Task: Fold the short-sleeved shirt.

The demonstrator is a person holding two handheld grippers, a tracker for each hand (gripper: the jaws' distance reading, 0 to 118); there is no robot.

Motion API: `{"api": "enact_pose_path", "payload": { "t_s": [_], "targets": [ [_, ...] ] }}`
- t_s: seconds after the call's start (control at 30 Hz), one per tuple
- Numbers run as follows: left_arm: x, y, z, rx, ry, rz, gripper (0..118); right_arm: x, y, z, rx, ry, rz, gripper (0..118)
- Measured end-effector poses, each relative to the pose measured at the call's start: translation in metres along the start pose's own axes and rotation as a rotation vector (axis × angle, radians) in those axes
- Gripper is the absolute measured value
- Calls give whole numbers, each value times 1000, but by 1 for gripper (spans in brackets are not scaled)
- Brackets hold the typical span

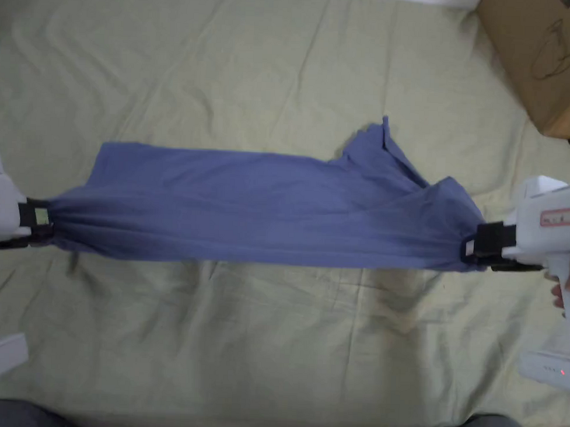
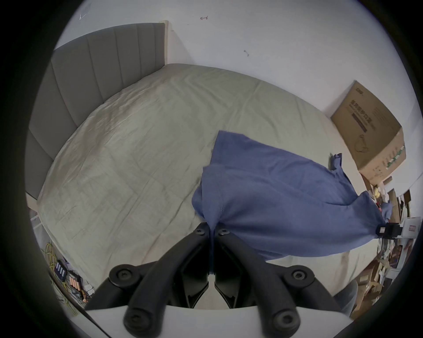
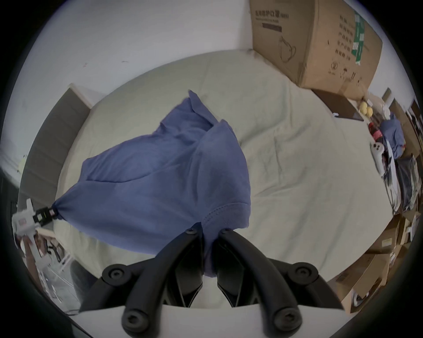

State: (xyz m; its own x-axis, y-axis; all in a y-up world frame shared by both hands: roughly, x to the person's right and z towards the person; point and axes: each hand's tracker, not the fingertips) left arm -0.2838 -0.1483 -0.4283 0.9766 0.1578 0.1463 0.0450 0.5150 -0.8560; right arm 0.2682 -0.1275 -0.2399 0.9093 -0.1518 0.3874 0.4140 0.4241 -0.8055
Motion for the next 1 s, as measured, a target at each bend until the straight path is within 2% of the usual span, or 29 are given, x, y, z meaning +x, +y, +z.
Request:
{"api": "enact_pose_path", "payload": {
  "t_s": [0.03, 0.13, 0.23, 0.27, 0.33, 0.37, 0.4, 0.43, 0.47, 0.5, 0.53, 0.57, 0.67, 0.77, 0.83, 0.93, 1.0],
  "targets": [
    [-3, -11, 8, -3, -5, -4, 0, 3, -13, 5, 5, 0, 7, 6],
    [-11, -51, 21, -18, -16, -6, 0, 13, -56, 9, 21, 6, -54, 6],
    [-18, -92, 14, -84, -17, 7, 0, 19, -100, -3, 1, -29, -108, 6],
    [-19, -102, 10, -110, -6, 9, 7, 19, -112, -9, -11, -31, -110, 6],
    [-17, -115, 4, -120, 40, 3, 31, 18, -127, -16, -30, -42, -125, 7],
    [-18, -118, 4, -112, 87, -5, 55, 18, -131, -16, -23, -39, -131, 10],
    [-18, -119, 5, -100, 113, -14, 75, 18, -133, -14, -15, -41, -137, 19],
    [-20, -116, 9, -76, 106, -8, 93, 18, -131, -11, -11, -60, -133, 37],
    [-22, -112, 17, -33, 92, -8, 109, 18, -126, -4, 5, -105, -103, 70],
    [-22, -107, 24, 12, 76, -6, 115, 17, -124, 0, 18, -127, -87, 92],
    [-21, -101, 34, 66, 65, -3, 115, 15, -116, 15, 78, -154, -37, 103],
    [-18, -93, 47, 131, 51, -4, 115, 11, -109, 30, 135, -168, -7, 105],
    [-4, -76, 80, 348, 29, -37, 115, -6, -92, 73, 344, -184, 75, 105],
    [16, -67, 105, 549, 57, -86, 116, -30, -85, 111, 572, -181, 120, 106],
    [29, -66, 115, 635, 61, -106, 116, -45, -84, 125, 699, -166, 124, 106],
    [47, -67, 121, 712, 56, -132, 114, -67, -84, 131, 787, -128, 110, 108],
    [55, -68, 120, 723, 43, -170, 101, -78, -86, 125, 816, -105, 126, 105]
  ]
}}
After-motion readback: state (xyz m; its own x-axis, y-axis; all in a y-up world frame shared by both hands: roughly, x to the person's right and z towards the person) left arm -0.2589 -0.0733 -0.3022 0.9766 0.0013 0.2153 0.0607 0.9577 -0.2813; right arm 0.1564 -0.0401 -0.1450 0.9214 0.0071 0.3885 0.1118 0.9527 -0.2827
